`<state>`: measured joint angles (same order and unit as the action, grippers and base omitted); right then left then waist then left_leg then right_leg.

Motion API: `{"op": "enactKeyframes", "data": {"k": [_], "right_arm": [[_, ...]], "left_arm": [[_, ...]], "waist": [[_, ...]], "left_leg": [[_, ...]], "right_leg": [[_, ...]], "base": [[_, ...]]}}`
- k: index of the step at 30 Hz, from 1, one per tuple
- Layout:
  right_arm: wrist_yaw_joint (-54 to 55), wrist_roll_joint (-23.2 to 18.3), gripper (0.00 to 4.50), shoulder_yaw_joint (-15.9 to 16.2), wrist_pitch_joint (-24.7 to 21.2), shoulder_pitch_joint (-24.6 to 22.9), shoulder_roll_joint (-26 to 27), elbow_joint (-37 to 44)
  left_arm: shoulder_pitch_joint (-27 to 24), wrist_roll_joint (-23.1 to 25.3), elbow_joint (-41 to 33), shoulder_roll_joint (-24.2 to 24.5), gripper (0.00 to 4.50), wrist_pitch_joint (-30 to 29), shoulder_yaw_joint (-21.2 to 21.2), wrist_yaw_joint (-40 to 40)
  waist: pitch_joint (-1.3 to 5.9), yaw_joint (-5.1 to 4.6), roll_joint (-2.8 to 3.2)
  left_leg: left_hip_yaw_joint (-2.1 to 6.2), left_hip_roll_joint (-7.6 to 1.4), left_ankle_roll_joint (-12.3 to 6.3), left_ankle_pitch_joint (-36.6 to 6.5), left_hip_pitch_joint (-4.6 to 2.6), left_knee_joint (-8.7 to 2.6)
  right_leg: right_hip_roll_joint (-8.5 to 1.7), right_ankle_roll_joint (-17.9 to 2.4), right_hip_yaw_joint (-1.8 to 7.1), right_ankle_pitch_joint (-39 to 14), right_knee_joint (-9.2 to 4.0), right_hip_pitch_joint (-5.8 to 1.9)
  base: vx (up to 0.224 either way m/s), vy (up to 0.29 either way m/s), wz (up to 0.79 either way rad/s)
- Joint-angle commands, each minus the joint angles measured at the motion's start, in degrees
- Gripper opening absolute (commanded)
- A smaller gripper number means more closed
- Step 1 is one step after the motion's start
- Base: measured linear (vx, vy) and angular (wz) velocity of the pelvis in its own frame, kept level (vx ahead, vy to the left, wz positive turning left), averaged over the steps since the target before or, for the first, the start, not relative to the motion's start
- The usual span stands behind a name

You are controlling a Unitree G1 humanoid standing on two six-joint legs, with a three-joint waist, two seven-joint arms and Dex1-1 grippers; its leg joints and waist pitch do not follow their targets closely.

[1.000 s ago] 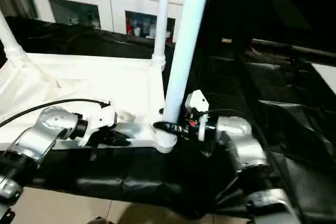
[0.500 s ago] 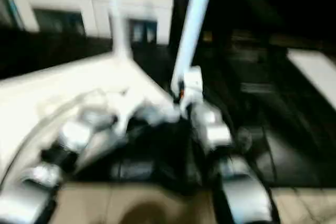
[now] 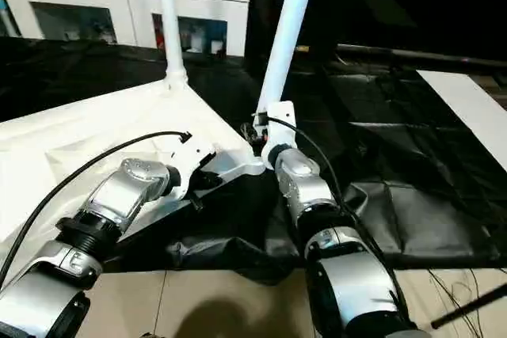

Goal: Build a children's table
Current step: Rotate table base

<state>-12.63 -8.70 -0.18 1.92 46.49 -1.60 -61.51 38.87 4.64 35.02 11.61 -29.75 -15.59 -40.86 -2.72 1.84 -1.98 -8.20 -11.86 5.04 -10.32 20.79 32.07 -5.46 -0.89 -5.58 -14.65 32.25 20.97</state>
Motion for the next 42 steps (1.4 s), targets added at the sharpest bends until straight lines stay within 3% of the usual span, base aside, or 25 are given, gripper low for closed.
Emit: {"op": "enactKeyframes", "data": {"k": [1, 3, 4, 7, 9, 10, 13, 16, 19, 23, 24, 28, 32, 35, 37, 38, 41, 42], "right_arm": [[-1.57, 1.92, 1.84, 0.65, -3.23, -3.6, -0.09, -6.74], [-6.85, 1.75, 1.84, 1.16, -1.47, -3.26, 0.06, -6.15], [-7.5, 1.71, 2.4, 1.15, -1.04, -3.13, 0.02, -6.07], [-9.32, 0.4, 2.6, -0.23, -0.26, -2.4, -0.09, -5.55], [-10.93, -0.13, 2.81, -0.75, 0.18, -1.7, -0.48, -5.2], [-11.34, -0.5, 2.98, -1.09, 0.37, -1.38, -0.74, -5.05], [-13.4, -1.47, 3.15, -1.86, 0.28, -0.74, -1.42, -4.47], [-15.35, -1.83, 3.42, -2.37, 0.32, -0.31, -2.19, -3.98], [-18.5, -1.93, 3.65, -2.69, 0.89, 0.02, -3.3, -3.2], [-18.07, -3.09, 3.9, -4.53, 1.69, 0.0, -3.42, -2.58], [-17.83, -3.65, 3.97, -5.21, 0.31, -0.35, -3.51, -2.68], [-16.98, -2.62, 3.61, -4.68, -0.9, -1.44, -3.52, -3.14], [-17.5, -2.71, 3.61, -4.35, -0.98, -2.91, -2.91, -2.04], [-18.38, -3.16, 3.61, -4.63, -0.83, -4.37, -2.36, 1.21], [-18.5, -3.43, 3.61, -4.87, -0.76, -4.76, -2.35, 2.57], [-18.21, -3.49, 3.61, -5.02, -0.54, -5.01, -2.46, 3.26], [-17.59, -3.36, 3.61, -5.17, -0.26, -5.55, -2.77, 4.07], [-17.16, -3.34, 3.61, -5.32, -0.37, -5.92, -2.93, 4.6]], "left_arm": [[2.63, 0.22, -1.47, 1.04, 0.0, 1.1, 1.67, 1.96], [2.61, 0.24, -1.51, 1.26, 0.0, 1.91, 1.25, 1.02], [2.57, 0.26, -1.56, 1.31, 0.0, 2.14, 1.12, 0.78], [2.22, 0.18, -1.93, 1.57, 0.0, 3.29, 0.76, -0.18], [1.87, 0.19, -2.41, 1.89, 0.0, 3.8, 0.31, -1.02], [1.74, 0.12, -2.54, 2.06, 0.0, 4.25, 0.07, -1.68], [1.58, 0.03, -2.69, 2.42, 0.0, 4.81, -0.2, -2.47], [1.5, -0.16, -2.71, 2.84, 0.0, 5.54, -0.45, -3.39], [1.64, -0.28, -2.36, 3.53, 0.0, 6.74, -0.62, -4.31], [1.79, -0.37, -1.84, 3.77, 0.0, 7.57, -0.49, -4.45], [1.67, -0.34, -1.72, 3.79, 0.0, 8.24, -0.52, -4.58], [1.42, 0.17, -1.59, 3.91, 0.0, 10.19, -1.32, -5.01], [1.07, 1.43, -1.62, 5.11, 0.0, 12.64, -2.62, -5.82], [1.05, 3.94, 0.52, 7.88, 0.0, 18.68, -4.42, -7.2], [1.08, 4.58, 1.37, 9.07, 0.0, 20.73, -4.93, -8.24], [0.86, 4.82, 1.73, 10.25, 0.0, 25.02, -5.73, -10.54], [0.45, 5.59, 1.7, 11.88, 0.0, 30.7, -7.15, -12.98], [0.32, 5.38, 1.59, 12.25, 0.0, 32.78, -7.39, -13.82]], "waist": [[1.96, -0.77, 1.05], [1.83, -0.78, 1.01], [1.56, -0.92, 1.04], [1.6, -0.87, 1.16], [1.63, -0.84, 0.7], [1.51, -0.65, 0.65], [1.39, -0.55, 0.77], [1.62, -0.6, 0.94], [1.55, -0.2, 0.83], [1.78, 0.2, 0.68], [1.79, 0.32, 0.39], [2.09, 0.57, -0.34], [2.15, 0.71, -0.17], [2.36, 0.77, 0.22], [2.6, 0.59, 0.17], [2.62, 0.67, 0.37], [2.61, 0.82, 0.12], [2.91, 0.92, 0.19]], "left_leg": [[0.58, -1.11, 2.76, -37.74, -2.7, -4.81], [0.49, -1.17, 2.66, -39.11, -2.97, -4.83], [0.55, -1.19, 2.59, -40.65, -3.16, -4.98], [0.56, -1.26, 2.33, -41.08, -3.02, -5.21], [0.65, -1.09, 1.96, -37.43, -2.11, -5.11], [0.37, -0.86, 1.56, -35.66, -2.64, -4.52], [0.29, -0.81, 1.01, -32.5, -2.51, -4.18], [0.34, -1.16, 1.03, -31.57, -1.9, -4.63], [-0.4, -1.2, 0.47, -27.77, -2.0, -4.4], [-0.87, -1.35, 0.12, -23.01, -1.6, -4.46], [-1.09, -1.34, -0.21, -21.44, -1.56, -4.39], [-1.71, -1.52, -0.99, -17.65, -1.46, -4.17], [-1.7, -1.67, -0.21, -18.3, -1.2, -4.35], [-1.73, -1.6, -0.07, -16.81, -1.0, -4.38], [-1.83, -1.57, 0.12, -16.14, -0.8, -4.27], [-1.84, -1.52, 0.17, -15.95, -0.8, -4.2], [-2.02, -1.42, 0.01, -17.62, -1.03, -3.98], [-2.22, -1.52, 0.29, -16.54, -1.12, -3.79]], "right_leg": [[-2.8, -3.14, 0.53, -26.38, -5.61, 0.09], [-2.83, -3.04, 0.45, -26.63, -5.86, 0.39], [-2.6, -2.71, -0.04, -27.39, -6.03, 0.43], [-2.87, -2.74, 0.06, -27.66, -5.85, 0.05], [-3.49, -2.61, 0.41, -28.96, -5.82, -0.59], [-3.83, -2.53, 0.52, -30.98, -6.43, 0.12], [-4.01, -2.7, 0.52, -31.94, -6.76, 0.14], [-3.57, -4.12, 0.85, -27.27, -5.85, -0.21], [-3.61, -7.13, 1.8, -23.21, -5.38, 0.4], [-3.57, -8.56, 2.4, -19.68, -4.64, 0.01], [-3.6, -8.64, 2.5, -19.25, -4.6, -0.05], [-3.61, -8.67, 2.49, -19.58, -4.21, 0.0], [-3.47, -8.29, 2.57, -18.37, -3.87, 0.04], [-3.4, -8.26, 2.73, -15.47, -3.55, -0.13], [-3.24, -8.76, 2.86, -14.14, -3.15, -0.18], [-3.24, -8.96, 2.94, -13.71, -3.06, -0.12], [-3.11, -8.95, 3.23, -15.54, -3.13, 0.48], [-2.97, -9.97, 3.47, -12.98, -2.67, 0.51]], "base": [[0.0, 0.0, 0.0], [0.0, 0.0, 0.0], [0.0, 0.0, 0.0], [0.0, 0.0, 0.0], [0.0, 0.0, 0.0], [0.0, 0.0, 0.0], [0.0, 0.0, 0.0], [0.0, 0.0, 0.0], [0.0, 0.0, 0.0], [0.0, 0.0, 0.0], [0.0, 0.0, 0.0], [0.0, 0.0, 0.0], [0.0, 0.0, 0.0], [0.0, 0.0, 0.0], [0.0, 0.0, 0.0], [0.0, 0.0, 0.0], [0.0, 0.0, 0.0], [0.0, 0.0, 0.0]]}}
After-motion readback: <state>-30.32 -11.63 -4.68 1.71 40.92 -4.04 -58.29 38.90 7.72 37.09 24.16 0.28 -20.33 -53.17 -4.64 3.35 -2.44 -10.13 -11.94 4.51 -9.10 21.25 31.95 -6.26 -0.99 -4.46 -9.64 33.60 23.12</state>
